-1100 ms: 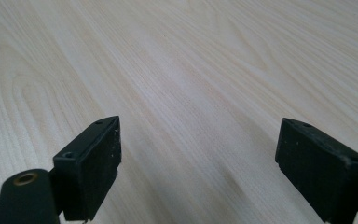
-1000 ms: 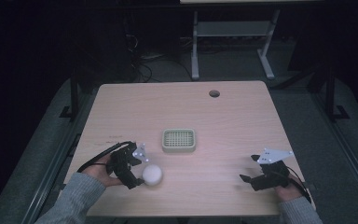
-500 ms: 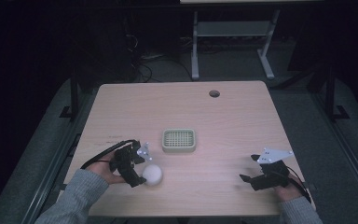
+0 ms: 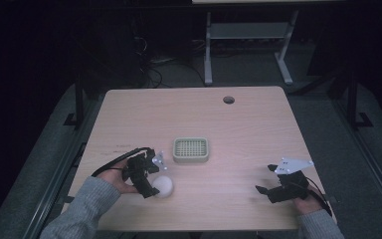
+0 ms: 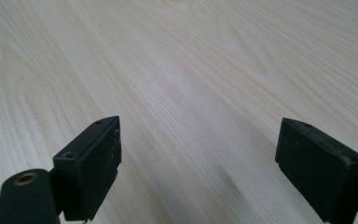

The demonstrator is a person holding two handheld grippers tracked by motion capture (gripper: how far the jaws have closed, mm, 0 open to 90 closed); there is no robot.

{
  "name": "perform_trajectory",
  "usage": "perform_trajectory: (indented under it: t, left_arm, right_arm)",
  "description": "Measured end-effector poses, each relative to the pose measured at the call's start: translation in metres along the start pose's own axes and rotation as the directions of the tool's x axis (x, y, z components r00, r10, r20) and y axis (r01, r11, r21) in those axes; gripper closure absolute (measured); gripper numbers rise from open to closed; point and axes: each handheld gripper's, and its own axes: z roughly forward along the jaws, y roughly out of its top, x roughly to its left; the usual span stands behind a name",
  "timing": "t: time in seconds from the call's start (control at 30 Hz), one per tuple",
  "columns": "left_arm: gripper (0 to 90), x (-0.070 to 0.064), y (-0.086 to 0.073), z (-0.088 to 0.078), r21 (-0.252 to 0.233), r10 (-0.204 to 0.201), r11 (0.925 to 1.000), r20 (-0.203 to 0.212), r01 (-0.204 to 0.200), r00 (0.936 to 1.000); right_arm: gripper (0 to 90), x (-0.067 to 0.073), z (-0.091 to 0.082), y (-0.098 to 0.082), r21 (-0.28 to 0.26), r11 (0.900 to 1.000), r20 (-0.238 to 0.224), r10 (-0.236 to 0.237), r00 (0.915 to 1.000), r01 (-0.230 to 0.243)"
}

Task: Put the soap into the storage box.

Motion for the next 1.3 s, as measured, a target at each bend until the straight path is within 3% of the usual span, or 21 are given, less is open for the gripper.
perform_trajectory:
  t: [0.73, 1.3]
  left_arm:
    - [18.0, -0.002, 0.016, 0.018, 0.040, 0.027, 0.9988, 0.042, -0.028, 0.9988]
    - [17.9, -0.002, 0.018, 0.031, 0.082, 0.040, 0.9956, 0.059, -0.045, 0.9975]
  right_arm:
    - [13.6, -0.001, 0.000, -0.001, -0.009, 1.000, -0.011, -0.001, 0.9999, 0.001]
    - [13.7, 0.001, 0.000, 0.001, -0.005, 1.000, -0.009, -0.011, 0.9999, 0.011]
